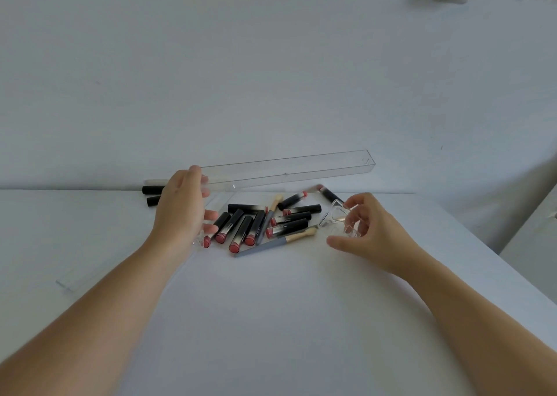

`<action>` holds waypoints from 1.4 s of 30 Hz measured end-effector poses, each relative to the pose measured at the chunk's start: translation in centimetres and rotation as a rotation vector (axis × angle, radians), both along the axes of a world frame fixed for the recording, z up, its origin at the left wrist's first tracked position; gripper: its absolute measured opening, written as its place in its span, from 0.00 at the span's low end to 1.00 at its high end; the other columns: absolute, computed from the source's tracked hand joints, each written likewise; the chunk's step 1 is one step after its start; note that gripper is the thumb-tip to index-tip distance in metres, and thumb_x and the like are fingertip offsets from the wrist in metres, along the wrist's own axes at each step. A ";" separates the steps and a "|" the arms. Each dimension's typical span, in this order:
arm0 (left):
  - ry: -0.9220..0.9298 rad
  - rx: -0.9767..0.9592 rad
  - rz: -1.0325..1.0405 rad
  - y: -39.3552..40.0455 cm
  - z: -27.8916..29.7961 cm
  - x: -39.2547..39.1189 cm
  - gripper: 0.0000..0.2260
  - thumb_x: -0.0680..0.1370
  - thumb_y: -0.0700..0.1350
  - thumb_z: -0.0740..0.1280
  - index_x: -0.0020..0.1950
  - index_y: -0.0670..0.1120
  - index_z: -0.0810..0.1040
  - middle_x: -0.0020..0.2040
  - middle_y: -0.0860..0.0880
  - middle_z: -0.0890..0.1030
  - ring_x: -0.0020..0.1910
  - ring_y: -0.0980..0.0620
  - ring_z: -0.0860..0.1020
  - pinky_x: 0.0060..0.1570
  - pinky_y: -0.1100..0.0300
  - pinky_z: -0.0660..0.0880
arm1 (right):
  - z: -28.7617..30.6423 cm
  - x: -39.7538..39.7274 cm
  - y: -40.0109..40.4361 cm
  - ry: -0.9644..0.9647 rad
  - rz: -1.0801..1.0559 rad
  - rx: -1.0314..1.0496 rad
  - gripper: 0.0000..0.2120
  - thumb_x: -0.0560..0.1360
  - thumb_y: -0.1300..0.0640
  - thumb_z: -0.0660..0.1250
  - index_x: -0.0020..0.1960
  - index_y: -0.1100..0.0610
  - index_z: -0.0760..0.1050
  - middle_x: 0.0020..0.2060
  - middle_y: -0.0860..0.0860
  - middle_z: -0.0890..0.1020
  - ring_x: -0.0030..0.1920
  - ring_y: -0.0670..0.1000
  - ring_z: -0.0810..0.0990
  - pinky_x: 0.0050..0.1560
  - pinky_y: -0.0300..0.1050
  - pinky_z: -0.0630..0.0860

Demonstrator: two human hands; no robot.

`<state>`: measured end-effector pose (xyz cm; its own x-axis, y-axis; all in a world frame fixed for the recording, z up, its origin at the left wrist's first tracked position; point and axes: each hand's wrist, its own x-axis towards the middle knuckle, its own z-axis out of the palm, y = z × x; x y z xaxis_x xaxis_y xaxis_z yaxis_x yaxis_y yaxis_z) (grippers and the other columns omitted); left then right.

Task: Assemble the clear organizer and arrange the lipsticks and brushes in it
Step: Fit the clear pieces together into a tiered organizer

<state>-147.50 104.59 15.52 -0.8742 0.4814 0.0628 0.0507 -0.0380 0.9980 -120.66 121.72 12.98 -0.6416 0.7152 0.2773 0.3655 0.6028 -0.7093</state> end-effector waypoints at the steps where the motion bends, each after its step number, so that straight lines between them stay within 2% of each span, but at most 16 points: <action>1: 0.002 -0.001 0.001 0.0 0.0 0.1 0.11 0.79 0.57 0.58 0.48 0.53 0.77 0.52 0.48 0.80 0.31 0.46 0.79 0.25 0.58 0.75 | 0.0 0.0 0.0 0.012 -0.001 -0.002 0.29 0.58 0.36 0.76 0.53 0.37 0.66 0.39 0.43 0.79 0.32 0.42 0.72 0.37 0.40 0.71; 4: 0.009 -0.003 0.004 0.0 0.1 0.3 0.12 0.79 0.56 0.58 0.48 0.52 0.77 0.53 0.47 0.80 0.31 0.47 0.79 0.23 0.58 0.75 | 0.1 0.2 -0.1 0.017 -0.006 -0.024 0.29 0.59 0.34 0.74 0.56 0.36 0.69 0.34 0.42 0.75 0.33 0.41 0.72 0.38 0.39 0.71; 7: 0.017 0.005 0.011 -0.1 0.1 0.5 0.11 0.79 0.56 0.59 0.48 0.52 0.77 0.53 0.47 0.80 0.30 0.47 0.79 0.23 0.58 0.75 | 0.3 0.4 -0.3 0.033 -0.024 -0.089 0.25 0.60 0.29 0.71 0.54 0.35 0.72 0.32 0.39 0.74 0.33 0.39 0.73 0.35 0.33 0.69; 10: 0.022 0.015 0.011 -0.2 0.2 0.5 0.11 0.80 0.55 0.59 0.48 0.52 0.77 0.53 0.47 0.80 0.29 0.47 0.79 0.24 0.57 0.76 | 0.6 0.5 -0.4 0.090 -0.042 -0.161 0.22 0.63 0.28 0.68 0.53 0.37 0.75 0.32 0.40 0.74 0.30 0.40 0.72 0.33 0.34 0.67; 13: 0.023 0.024 0.012 -0.2 0.2 0.5 0.12 0.80 0.56 0.58 0.49 0.52 0.78 0.53 0.48 0.81 0.29 0.48 0.79 0.25 0.57 0.76 | 1.5 0.9 -0.2 0.282 -0.037 -0.421 0.19 0.67 0.31 0.68 0.50 0.41 0.80 0.35 0.47 0.68 0.28 0.48 0.63 0.29 0.41 0.60; 16: 0.024 0.066 0.016 -0.3 0.2 0.5 0.12 0.80 0.56 0.58 0.49 0.52 0.78 0.53 0.48 0.81 0.27 0.50 0.79 0.23 0.58 0.75 | 2.5 1.5 0.5 0.444 -0.006 -0.687 0.27 0.68 0.30 0.67 0.58 0.48 0.79 0.34 0.49 0.65 0.29 0.50 0.58 0.26 0.42 0.58; 18: 0.024 0.079 0.014 -0.3 0.2 0.6 0.12 0.80 0.56 0.57 0.49 0.52 0.78 0.53 0.48 0.82 0.27 0.50 0.79 0.23 0.58 0.75 | 2.7 1.6 0.8 0.527 0.008 -0.826 0.30 0.66 0.29 0.68 0.60 0.47 0.77 0.32 0.48 0.65 0.28 0.49 0.57 0.25 0.41 0.59; 21: 0.034 0.074 -0.014 -0.4 0.3 0.8 0.12 0.80 0.55 0.57 0.50 0.52 0.78 0.55 0.47 0.82 0.29 0.48 0.79 0.26 0.57 0.76 | 2.8 1.5 1.0 0.619 0.001 -0.944 0.24 0.67 0.28 0.67 0.57 0.40 0.79 0.32 0.48 0.67 0.28 0.49 0.58 0.24 0.41 0.61; 26: 0.149 0.062 -0.063 -0.6 0.1 1.5 0.12 0.79 0.57 0.58 0.49 0.53 0.78 0.54 0.48 0.82 0.28 0.52 0.79 0.23 0.58 0.74 | 2.8 1.6 1.2 0.577 -0.058 -1.050 0.23 0.70 0.28 0.64 0.52 0.44 0.81 0.31 0.49 0.68 0.27 0.48 0.59 0.25 0.41 0.63; 30: 0.196 0.061 -0.073 -0.8 0.1 1.9 0.14 0.77 0.60 0.57 0.48 0.55 0.78 0.54 0.51 0.81 0.28 0.54 0.80 0.23 0.60 0.74 | 2.5 1.6 1.2 0.554 -0.058 -1.096 0.28 0.72 0.28 0.62 0.57 0.48 0.80 0.31 0.51 0.72 0.27 0.48 0.61 0.26 0.41 0.65; 34: 0.209 0.027 -0.051 -0.9 0.1 2.0 0.13 0.75 0.62 0.57 0.45 0.59 0.78 0.52 0.53 0.81 0.27 0.53 0.80 0.24 0.58 0.73 | 2.3 1.5 1.2 0.509 -0.026 -1.081 0.29 0.74 0.27 0.59 0.57 0.49 0.80 0.33 0.52 0.74 0.27 0.49 0.61 0.24 0.41 0.63; 38: 0.271 0.005 -0.029 -0.9 0.0 2.0 0.13 0.74 0.64 0.55 0.44 0.62 0.77 0.52 0.55 0.81 0.28 0.53 0.80 0.29 0.53 0.77 | 2.0 1.4 1.2 0.499 -0.020 -1.082 0.28 0.76 0.27 0.55 0.46 0.47 0.84 0.33 0.53 0.76 0.27 0.50 0.62 0.23 0.42 0.63; 42: 0.313 -0.009 -0.014 -0.9 0.0 2.1 0.12 0.75 0.63 0.55 0.42 0.63 0.76 0.51 0.56 0.80 0.28 0.54 0.80 0.30 0.51 0.78 | 1.9 1.3 1.4 0.486 -0.048 -1.054 0.28 0.76 0.28 0.56 0.57 0.48 0.79 0.35 0.53 0.75 0.27 0.50 0.64 0.23 0.42 0.64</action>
